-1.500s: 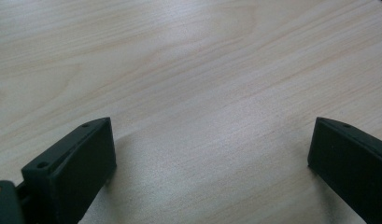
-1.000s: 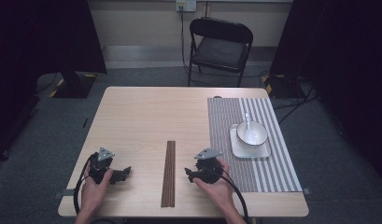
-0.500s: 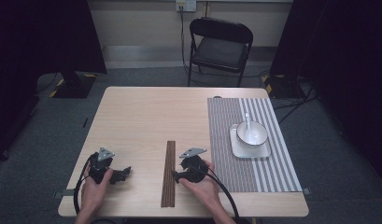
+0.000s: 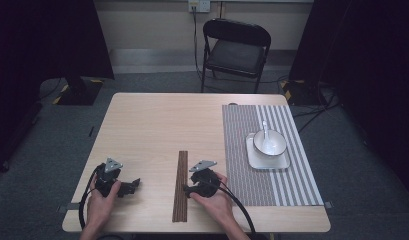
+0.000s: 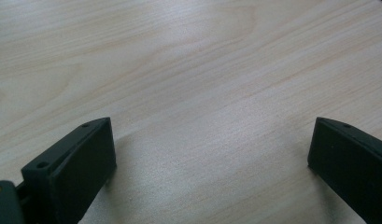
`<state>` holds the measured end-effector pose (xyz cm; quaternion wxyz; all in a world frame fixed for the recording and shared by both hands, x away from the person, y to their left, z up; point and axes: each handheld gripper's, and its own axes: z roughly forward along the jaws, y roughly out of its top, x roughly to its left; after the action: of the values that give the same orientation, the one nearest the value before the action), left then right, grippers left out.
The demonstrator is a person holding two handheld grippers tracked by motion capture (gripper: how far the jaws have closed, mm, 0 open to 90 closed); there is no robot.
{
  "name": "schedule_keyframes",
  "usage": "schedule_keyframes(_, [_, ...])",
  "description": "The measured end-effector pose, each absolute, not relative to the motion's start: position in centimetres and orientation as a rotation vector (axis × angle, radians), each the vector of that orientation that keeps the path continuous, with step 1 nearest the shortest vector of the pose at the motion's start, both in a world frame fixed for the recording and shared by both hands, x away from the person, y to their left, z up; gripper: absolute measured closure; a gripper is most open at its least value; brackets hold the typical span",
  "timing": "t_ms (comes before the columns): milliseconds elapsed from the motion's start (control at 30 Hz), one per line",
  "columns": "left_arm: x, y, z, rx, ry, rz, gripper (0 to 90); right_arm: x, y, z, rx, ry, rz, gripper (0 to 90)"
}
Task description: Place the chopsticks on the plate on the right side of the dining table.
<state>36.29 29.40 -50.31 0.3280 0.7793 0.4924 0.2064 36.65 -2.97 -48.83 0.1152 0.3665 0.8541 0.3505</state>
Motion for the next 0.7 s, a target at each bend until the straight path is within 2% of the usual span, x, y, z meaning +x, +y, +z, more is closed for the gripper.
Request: schedule_keyframes(700, [36.29,29.41,-50.33,2.038,1.288,0.539,0.3,36.43,-3.42,-48.40,1.056,2.476,0.975,34.3])
